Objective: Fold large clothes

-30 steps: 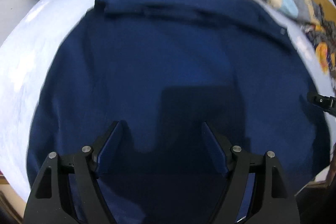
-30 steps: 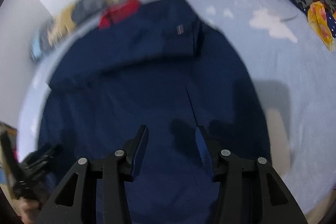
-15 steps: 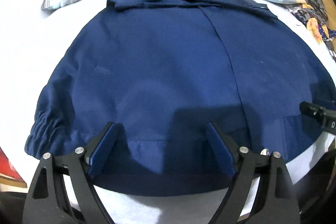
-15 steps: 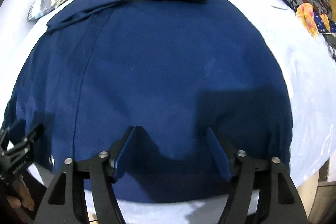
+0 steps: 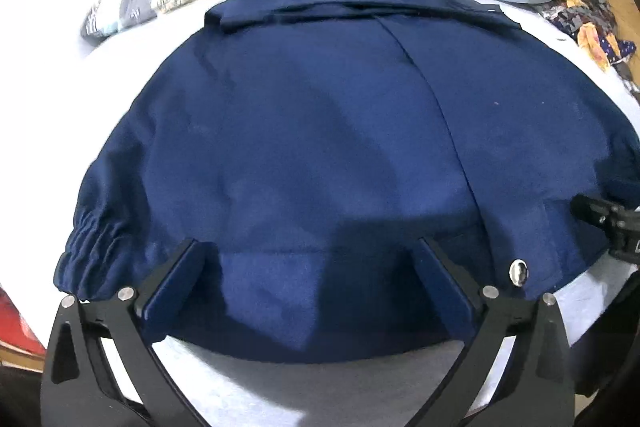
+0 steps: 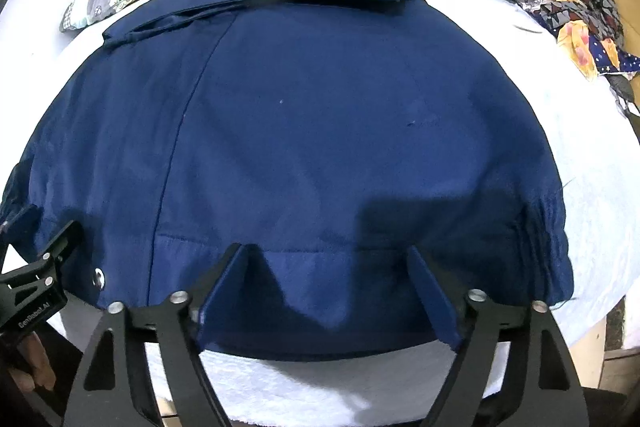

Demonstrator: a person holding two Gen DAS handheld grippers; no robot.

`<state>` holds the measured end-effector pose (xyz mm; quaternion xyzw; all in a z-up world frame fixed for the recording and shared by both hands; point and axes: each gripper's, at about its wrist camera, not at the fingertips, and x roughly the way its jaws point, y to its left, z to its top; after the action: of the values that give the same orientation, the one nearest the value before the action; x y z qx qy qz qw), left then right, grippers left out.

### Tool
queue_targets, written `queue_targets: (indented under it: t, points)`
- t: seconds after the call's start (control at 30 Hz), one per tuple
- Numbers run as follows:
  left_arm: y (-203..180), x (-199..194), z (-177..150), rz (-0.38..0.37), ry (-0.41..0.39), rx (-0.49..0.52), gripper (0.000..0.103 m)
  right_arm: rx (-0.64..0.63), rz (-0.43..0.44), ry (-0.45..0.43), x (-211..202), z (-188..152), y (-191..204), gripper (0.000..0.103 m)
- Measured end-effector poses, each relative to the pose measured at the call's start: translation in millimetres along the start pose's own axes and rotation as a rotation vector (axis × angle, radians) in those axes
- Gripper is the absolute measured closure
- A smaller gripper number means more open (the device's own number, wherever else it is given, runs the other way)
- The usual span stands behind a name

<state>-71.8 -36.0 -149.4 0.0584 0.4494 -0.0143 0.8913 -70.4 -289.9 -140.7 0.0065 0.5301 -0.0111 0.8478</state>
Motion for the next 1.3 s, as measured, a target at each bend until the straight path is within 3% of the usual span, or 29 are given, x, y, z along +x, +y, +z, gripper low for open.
queue_targets:
  t: [1.03, 1.1, 1.17, 1.23, 1.3]
  points:
    - [-4, -6, -3, 0.0, 0.016, 0.047, 0.0, -0.031, 0.003, -0.012, 5, -6, 6, 0.001]
    - [-5, -11, -2, -0.018, 0.009, 0.059, 0.0, -0.021, 0.003, -0.006, 1, -3, 5, 0.003]
    - [-2, -16, 0, -0.008, -0.023, 0.056, 0.0, -0.015, 0.016, -0.037, -7, -2, 4, 0.015]
    - [5, -18, 3, 0.021, -0.05, 0.037, 0.0, 0.006, 0.021, -0.058, -11, 1, -1, 0.016]
    - [16, -12, 4, 0.015, -0.021, -0.005, 0.0, 0.061, 0.04, -0.046, -9, 2, -13, 0.017]
